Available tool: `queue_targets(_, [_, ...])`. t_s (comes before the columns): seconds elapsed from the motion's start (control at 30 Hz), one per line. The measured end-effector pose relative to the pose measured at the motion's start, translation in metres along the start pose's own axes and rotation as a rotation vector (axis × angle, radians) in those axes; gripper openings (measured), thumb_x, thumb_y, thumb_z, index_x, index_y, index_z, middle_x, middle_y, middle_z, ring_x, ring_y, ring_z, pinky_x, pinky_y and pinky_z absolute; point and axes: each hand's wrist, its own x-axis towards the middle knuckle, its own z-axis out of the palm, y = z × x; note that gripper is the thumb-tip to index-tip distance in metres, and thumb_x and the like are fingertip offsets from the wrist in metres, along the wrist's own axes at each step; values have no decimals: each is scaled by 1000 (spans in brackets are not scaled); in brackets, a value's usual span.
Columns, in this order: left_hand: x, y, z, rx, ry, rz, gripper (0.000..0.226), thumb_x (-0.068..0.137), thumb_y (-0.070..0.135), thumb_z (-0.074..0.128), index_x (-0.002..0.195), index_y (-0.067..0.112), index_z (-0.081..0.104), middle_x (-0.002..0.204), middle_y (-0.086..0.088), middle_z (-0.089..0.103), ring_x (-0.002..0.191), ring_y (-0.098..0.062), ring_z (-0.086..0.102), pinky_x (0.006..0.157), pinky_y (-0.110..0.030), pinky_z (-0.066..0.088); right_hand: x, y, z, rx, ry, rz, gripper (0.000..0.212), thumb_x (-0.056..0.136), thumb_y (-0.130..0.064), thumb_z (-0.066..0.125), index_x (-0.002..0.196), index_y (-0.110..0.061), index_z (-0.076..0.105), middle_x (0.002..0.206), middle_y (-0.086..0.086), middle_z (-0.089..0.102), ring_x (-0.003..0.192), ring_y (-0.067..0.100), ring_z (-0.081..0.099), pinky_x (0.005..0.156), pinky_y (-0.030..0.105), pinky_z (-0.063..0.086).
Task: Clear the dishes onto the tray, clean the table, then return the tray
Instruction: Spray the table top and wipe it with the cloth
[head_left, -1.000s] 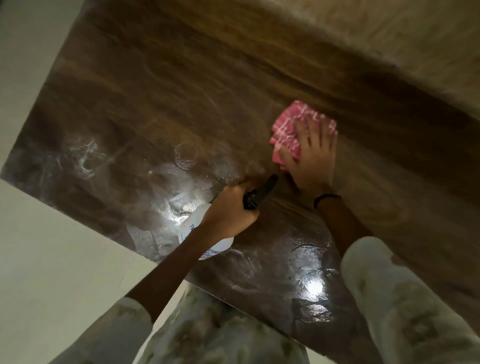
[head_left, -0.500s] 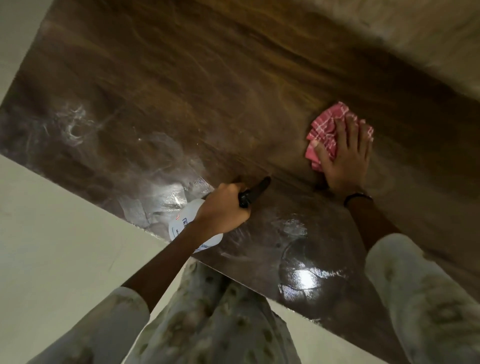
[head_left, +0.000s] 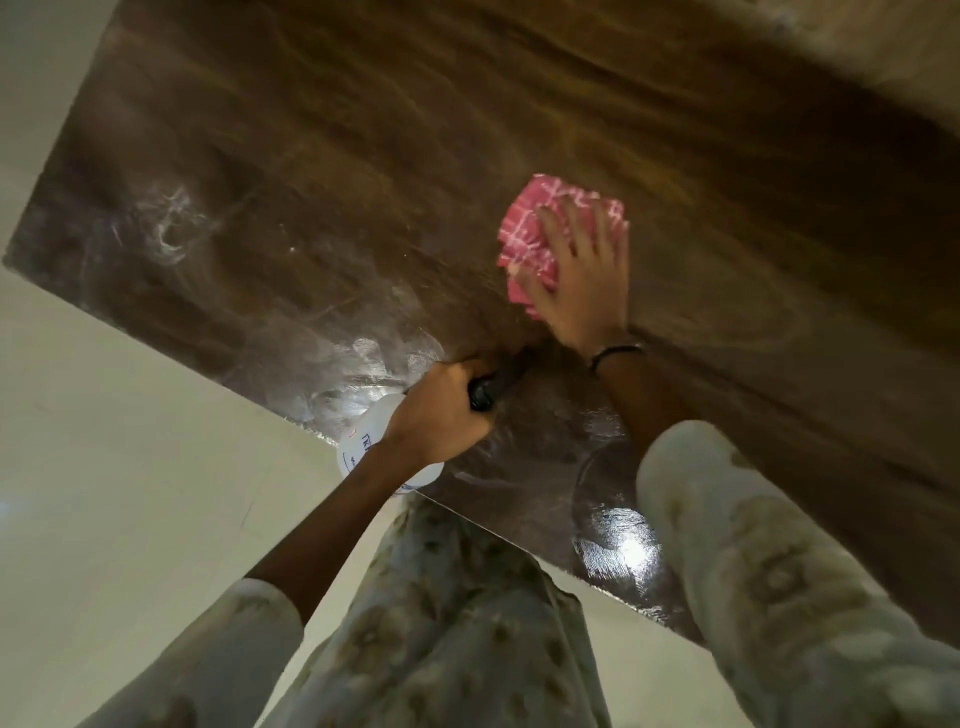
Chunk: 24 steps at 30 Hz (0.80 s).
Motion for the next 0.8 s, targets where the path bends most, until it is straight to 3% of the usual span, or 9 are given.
queue_targets(0.1, [-9,1,-4,-38,-11,-3,26,72,14,59,93,27,65,62,8,55,56,-20,54,53,-28,40,-34,-25,12,4,-40,-176,69,91,-65,35,148,-27,27,157,3,26,147,30,13,118,56,7])
queue_targets(0.2, [-15,4,-9,-76,5,12,21,70,16,55,69,37,52,56,11,51,50,-7,50,54,-27,38,-85,-2,14,-31,-72,-264,69,89,-67,40,146,-27,34,154,0,32,145,27,20,117,54,15])
queue_targets(0.3, [-18,5,-13,-74,3,28,28,76,9,62,80,36,54,62,19,53,57,1,54,56,-18,38,-109,41,2,-62,-75,-127,69,89,-69,30,146,-30,32,154,2,32,145,28,21,117,52,17])
queue_targets(0.4, [-18,2,-12,-69,5,26,27,77,5,63,87,30,57,67,10,56,60,-7,54,60,-23,41,-90,53,-5,-35,-20,78,71,90,-67,25,149,-28,26,158,4,23,147,29,12,118,53,11])
queue_targets(0.5, [-16,0,-9,-55,9,3,21,77,7,61,87,25,60,69,-1,60,61,-21,55,63,-35,48,-55,19,4,26,46,219,72,91,-64,31,150,-25,20,159,5,17,147,32,8,118,54,2])
queue_targets(0.67, [-23,-1,-4,-47,-17,-24,16,71,14,57,74,29,54,65,-10,61,59,-31,53,60,-42,48,-79,-27,25,15,-19,-106,69,88,-55,48,147,-25,28,156,5,27,146,30,14,118,55,8])
queue_targets(0.8, [-36,-3,-3,-43,-54,-14,25,76,6,60,86,28,63,53,8,48,45,-9,42,49,-24,32,-137,14,19,-54,-90,-139,66,90,-67,36,145,-30,31,154,0,33,145,24,18,119,51,13])
